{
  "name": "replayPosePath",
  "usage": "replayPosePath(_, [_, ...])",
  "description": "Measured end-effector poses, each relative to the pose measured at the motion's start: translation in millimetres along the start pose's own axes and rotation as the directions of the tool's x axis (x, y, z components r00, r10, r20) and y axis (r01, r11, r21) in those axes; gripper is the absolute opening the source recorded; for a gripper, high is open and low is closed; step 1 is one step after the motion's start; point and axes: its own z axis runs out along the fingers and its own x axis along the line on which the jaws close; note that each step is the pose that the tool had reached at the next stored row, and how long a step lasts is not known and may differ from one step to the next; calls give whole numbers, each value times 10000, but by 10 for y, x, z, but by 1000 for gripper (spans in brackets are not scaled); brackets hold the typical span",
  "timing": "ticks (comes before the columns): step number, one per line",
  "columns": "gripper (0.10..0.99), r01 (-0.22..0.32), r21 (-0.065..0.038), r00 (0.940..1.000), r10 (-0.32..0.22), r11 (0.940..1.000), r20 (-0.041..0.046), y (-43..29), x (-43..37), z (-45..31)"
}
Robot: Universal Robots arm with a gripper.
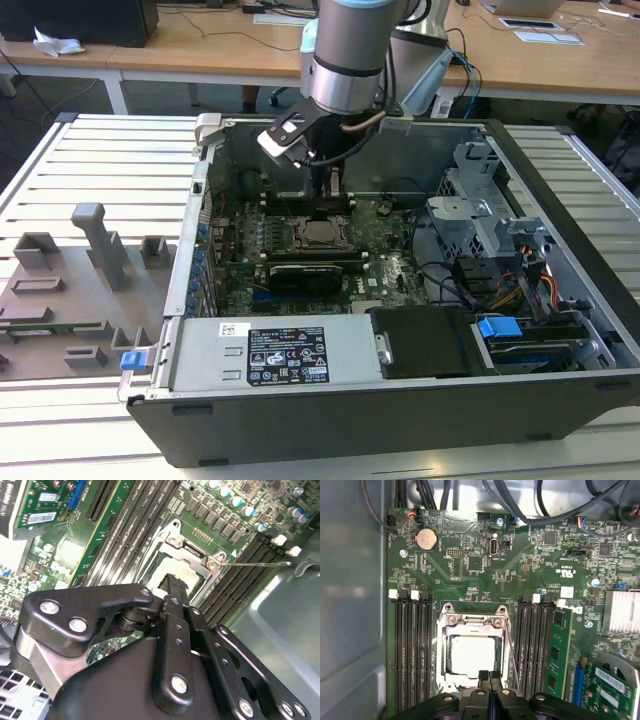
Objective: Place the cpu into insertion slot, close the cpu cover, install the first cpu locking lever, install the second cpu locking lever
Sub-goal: 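Close the cpu cover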
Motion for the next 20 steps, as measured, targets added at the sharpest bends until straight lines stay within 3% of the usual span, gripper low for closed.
replayPosePath(5, [106, 0, 0, 10000, 0, 10000, -1, -13, -3, -177])
replayPosePath(9, [106, 0, 0, 10000, 0, 10000, -1, -27, -7, -372])
replayPosePath(20, [106, 1, 0, 10000, -1, 10000, 0, -28, -7, -379])
